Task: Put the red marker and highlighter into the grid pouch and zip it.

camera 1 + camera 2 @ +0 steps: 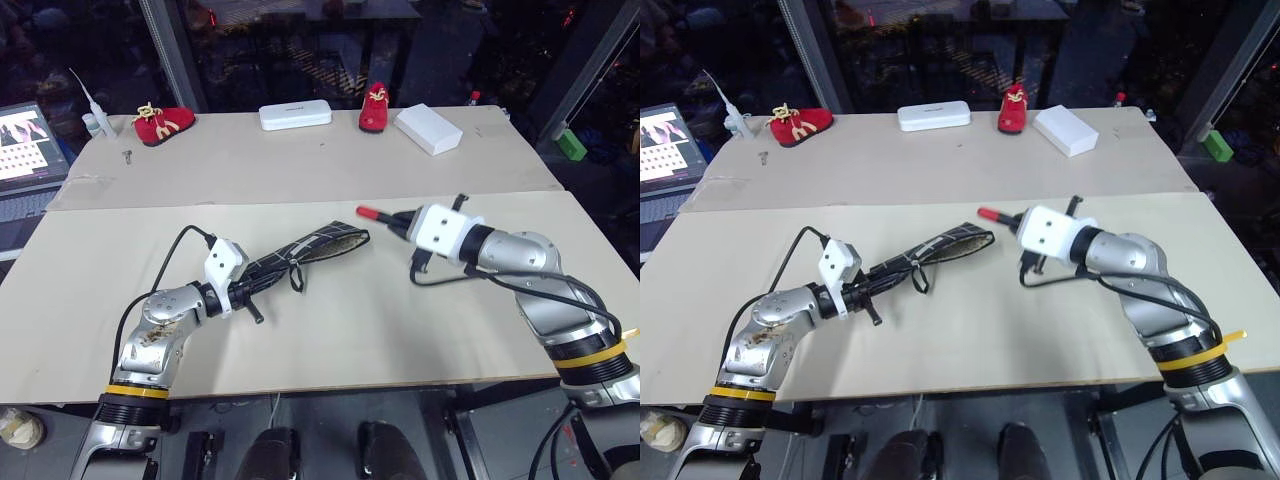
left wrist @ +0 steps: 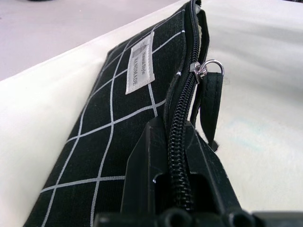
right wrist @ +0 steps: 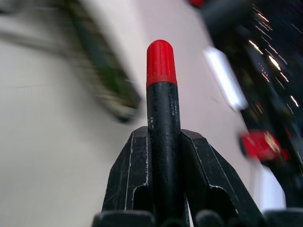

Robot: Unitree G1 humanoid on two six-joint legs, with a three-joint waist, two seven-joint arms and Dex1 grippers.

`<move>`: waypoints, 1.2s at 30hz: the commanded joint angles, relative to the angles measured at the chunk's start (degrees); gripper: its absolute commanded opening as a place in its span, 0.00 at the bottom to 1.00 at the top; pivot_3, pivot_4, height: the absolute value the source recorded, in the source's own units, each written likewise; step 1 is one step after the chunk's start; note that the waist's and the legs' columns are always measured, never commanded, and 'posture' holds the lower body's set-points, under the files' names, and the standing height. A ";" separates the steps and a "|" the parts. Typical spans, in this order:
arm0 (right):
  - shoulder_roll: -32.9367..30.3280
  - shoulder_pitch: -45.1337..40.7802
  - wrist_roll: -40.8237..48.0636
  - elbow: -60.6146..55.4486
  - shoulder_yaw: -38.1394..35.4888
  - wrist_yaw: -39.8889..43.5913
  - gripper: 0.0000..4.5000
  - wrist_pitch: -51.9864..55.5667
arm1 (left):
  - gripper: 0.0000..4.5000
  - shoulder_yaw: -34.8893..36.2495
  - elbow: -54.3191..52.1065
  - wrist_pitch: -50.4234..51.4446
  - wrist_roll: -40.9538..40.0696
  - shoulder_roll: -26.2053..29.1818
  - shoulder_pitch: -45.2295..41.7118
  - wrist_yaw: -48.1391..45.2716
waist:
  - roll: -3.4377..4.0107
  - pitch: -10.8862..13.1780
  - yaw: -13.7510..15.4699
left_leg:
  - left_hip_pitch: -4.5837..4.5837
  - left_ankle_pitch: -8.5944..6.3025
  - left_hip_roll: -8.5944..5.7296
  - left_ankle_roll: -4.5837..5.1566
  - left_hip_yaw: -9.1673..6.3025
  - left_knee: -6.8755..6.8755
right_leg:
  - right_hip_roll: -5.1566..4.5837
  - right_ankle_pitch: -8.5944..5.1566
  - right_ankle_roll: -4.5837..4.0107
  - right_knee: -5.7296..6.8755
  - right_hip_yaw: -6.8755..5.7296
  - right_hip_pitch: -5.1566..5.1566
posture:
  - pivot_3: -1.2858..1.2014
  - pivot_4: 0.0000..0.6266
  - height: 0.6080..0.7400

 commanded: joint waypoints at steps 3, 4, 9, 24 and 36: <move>1.89 -3.14 -4.88 1.96 1.76 0.98 0.11 -6.80 | 0.00 -0.66 -0.89 -0.14 -0.22 -0.10 -0.92 -0.50 | -0.01 0.01 0.13 | 0.00 0.00 0.00 0.00 0.00 0.01 | -0.01 0.00 0.00 0.00 0.01 0.00 | 0.52 0.24 1.00; 2.25 -3.58 -5.63 2.94 2.01 1.00 0.11 -7.35 | 0.00 -0.78 -1.02 -0.12 -0.23 -0.13 -0.86 -0.48 | -0.01 0.01 0.19 | 0.00 0.00 -0.01 0.00 0.00 0.01 | -0.01 0.00 0.00 -0.01 0.01 0.00 | 0.52 0.24 1.00; 2.88 -6.57 -11.73 9.31 3.76 -0.49 0.11 -12.97 | 0.00 -1.07 -1.07 -0.21 -0.26 -0.09 -0.88 -0.78 | -0.01 0.01 0.33 | -0.01 0.00 0.00 0.00 -0.01 0.01 | -0.02 0.00 -0.01 -0.02 -0.01 0.00 | 0.52 0.24 1.00; 18.31 -17.82 -21.22 22.22 12.31 -3.20 0.11 -23.63 | 0.00 -1.91 -0.17 -0.20 -0.14 -0.09 -2.14 -1.72 | -0.01 0.01 0.08 | 0.08 0.00 -0.02 -0.01 0.11 0.00 | 0.02 0.01 -0.02 0.07 0.20 -0.03 | 0.52 0.24 1.00; 17.41 -19.66 -17.38 27.24 6.15 -3.63 0.77 -22.52 | 0.00 -1.40 -0.21 -0.02 -0.18 0.22 -2.30 -1.44 | -0.01 0.01 0.12 | 0.09 0.01 -0.04 -0.01 0.11 0.00 | 0.02 0.01 -0.02 0.10 0.29 -0.05 | 0.52 0.24 1.00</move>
